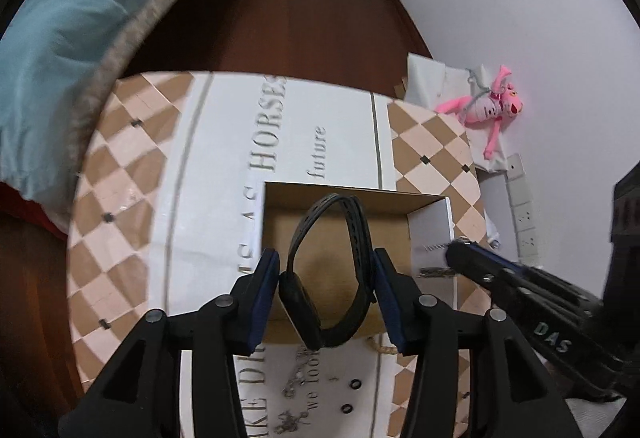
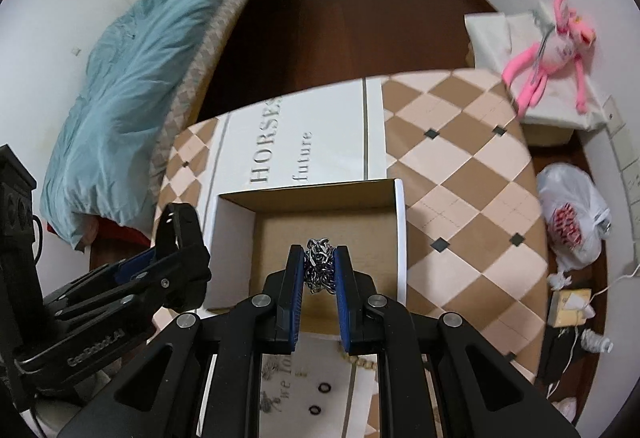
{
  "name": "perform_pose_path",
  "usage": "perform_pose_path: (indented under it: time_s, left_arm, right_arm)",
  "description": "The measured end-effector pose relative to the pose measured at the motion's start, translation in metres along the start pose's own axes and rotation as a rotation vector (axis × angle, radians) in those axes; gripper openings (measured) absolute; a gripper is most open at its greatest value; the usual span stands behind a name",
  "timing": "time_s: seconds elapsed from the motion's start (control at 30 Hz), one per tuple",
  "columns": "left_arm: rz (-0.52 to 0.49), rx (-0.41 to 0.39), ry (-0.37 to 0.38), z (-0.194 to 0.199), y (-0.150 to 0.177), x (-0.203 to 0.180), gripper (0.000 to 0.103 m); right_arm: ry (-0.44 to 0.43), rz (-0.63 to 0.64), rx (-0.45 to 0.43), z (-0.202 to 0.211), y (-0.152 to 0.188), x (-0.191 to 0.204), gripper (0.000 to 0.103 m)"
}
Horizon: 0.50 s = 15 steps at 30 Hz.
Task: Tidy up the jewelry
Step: 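Lower the watch band and chain into the white box and open both grippers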
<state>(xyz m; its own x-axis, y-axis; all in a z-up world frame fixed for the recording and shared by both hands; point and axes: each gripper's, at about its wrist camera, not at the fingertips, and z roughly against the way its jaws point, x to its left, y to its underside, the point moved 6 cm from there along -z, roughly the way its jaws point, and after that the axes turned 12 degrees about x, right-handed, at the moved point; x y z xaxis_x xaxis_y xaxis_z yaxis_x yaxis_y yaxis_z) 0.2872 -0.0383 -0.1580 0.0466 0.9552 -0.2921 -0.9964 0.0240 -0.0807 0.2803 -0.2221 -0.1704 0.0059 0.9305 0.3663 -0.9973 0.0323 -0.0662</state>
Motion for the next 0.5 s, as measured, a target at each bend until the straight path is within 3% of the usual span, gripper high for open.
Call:
perform_pose_path:
  time_s: [0.13,0.23,0.3,0.33,0.37,0.5]
  left_arm:
    - [-0.007,0.017,-0.011,-0.009,-0.012,-0.001,0.051]
    - [-0.009,0.012,-0.028,-0.008,-0.016,-0.002,0.086]
    - [-0.004,0.005,-0.034,-0.005,-0.019,0.000,0.088]
    - [-0.002,0.000,-0.042,-0.003,-0.019,0.001,0.088]
    - [0.005,-0.009,-0.053,0.000,-0.019,0.003,0.090]
    - [0.023,-0.075,-0.137,0.009,-0.018,0.015,0.096]
  right_arm:
    - [0.009,-0.011,0.058,-0.021,-0.009,-0.008,0.016]
    - [0.029,-0.009,0.081,-0.028,-0.012,-0.012,0.017]
    - [0.051,-0.004,0.079,-0.027,-0.012,-0.014,0.033]
    - [0.067,-0.006,0.072,-0.025,-0.011,-0.016,0.049]
    - [0.075,-0.004,0.063,-0.023,-0.010,-0.017,0.057]
    - [0.174,0.031,0.031,-0.015,-0.003,-0.018,0.060]
